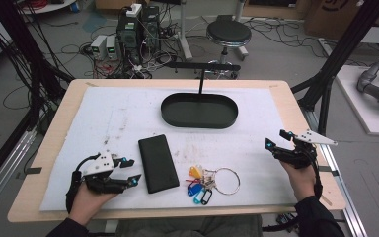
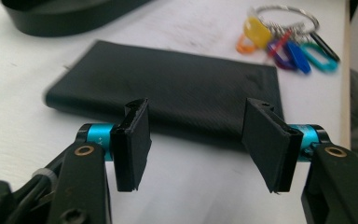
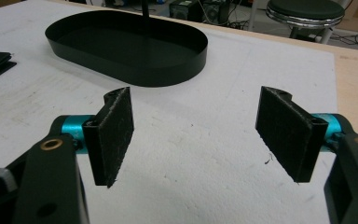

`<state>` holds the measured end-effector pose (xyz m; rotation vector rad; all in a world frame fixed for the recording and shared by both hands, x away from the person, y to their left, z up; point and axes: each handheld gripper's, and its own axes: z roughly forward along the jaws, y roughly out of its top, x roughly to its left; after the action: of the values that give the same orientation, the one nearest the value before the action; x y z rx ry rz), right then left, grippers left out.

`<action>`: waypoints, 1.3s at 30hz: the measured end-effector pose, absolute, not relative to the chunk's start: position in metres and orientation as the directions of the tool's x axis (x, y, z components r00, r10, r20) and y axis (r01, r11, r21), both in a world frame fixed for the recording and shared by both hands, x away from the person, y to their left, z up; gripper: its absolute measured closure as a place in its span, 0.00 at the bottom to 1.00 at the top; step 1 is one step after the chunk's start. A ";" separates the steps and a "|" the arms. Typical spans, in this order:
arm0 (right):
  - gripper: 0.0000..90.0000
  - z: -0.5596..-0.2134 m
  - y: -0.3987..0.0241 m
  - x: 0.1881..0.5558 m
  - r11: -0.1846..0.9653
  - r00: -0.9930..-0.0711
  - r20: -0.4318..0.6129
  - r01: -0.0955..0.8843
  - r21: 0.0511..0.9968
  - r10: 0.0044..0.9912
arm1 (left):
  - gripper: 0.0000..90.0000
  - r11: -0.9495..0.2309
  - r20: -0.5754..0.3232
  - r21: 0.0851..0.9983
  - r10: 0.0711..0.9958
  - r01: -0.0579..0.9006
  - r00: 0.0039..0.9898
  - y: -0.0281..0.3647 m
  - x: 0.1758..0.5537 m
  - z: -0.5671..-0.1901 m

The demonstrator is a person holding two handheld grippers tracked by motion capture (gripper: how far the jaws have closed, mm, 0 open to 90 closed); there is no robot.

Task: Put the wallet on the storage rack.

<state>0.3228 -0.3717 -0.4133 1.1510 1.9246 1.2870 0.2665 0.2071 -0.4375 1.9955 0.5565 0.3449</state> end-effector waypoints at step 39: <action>0.30 -0.408 -0.334 0.319 0.176 -0.540 0.024 0.316 0.932 0.841 | 0.43 -0.459 0.079 0.843 0.621 0.280 0.780 0.145 0.310 -0.433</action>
<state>0.3187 -0.3345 -0.4083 1.0864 1.9495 1.3544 0.3102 0.1451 -0.4327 2.0638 0.6713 0.4763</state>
